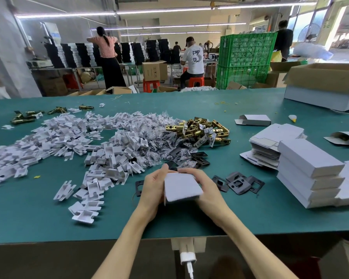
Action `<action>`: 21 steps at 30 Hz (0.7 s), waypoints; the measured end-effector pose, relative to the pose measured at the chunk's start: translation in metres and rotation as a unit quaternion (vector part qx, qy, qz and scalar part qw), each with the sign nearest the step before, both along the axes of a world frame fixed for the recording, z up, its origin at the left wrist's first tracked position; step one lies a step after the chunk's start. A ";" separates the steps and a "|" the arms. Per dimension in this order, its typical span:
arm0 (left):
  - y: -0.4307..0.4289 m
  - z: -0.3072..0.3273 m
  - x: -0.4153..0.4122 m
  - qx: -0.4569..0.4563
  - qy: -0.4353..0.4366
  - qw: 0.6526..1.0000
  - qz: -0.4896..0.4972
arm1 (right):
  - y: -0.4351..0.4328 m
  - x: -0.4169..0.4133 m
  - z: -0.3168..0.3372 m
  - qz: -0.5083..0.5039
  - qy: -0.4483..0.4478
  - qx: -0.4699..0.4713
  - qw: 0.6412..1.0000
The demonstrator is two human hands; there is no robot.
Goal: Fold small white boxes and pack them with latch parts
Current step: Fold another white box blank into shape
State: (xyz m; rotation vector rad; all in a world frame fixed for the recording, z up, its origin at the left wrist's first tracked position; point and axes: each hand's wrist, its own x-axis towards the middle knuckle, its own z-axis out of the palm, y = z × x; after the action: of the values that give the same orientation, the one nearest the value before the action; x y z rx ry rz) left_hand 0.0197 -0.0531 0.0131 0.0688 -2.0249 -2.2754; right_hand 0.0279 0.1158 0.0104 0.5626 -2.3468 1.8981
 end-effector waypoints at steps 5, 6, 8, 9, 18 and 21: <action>0.004 -0.003 -0.002 -0.062 0.028 0.998 -0.006 | 0.004 -0.001 -0.003 -0.076 -0.048 -0.034 0.995; 0.003 -0.004 -0.002 -0.038 0.039 0.998 -0.019 | 0.005 -0.002 -0.005 -0.086 -0.048 -0.032 0.995; 0.000 -0.005 -0.003 -0.009 0.050 0.998 -0.046 | 0.005 -0.001 -0.004 -0.087 -0.044 -0.041 0.994; -0.001 -0.005 -0.003 -0.003 0.048 0.997 -0.055 | 0.005 -0.001 -0.004 -0.078 -0.048 -0.045 0.995; -0.004 -0.006 -0.008 0.077 -0.004 0.996 -0.042 | 0.001 -0.007 -0.007 -0.064 -0.062 -0.021 0.996; -0.001 -0.004 -0.006 0.090 -0.009 0.996 -0.018 | 0.000 -0.007 -0.006 -0.070 -0.075 -0.027 0.994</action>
State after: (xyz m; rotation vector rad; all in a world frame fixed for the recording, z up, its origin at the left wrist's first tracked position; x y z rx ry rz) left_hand 0.0132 -0.0542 0.0094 0.0656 -1.8389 -2.4825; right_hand 0.0206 0.1154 0.0045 0.2523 -2.3430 1.9970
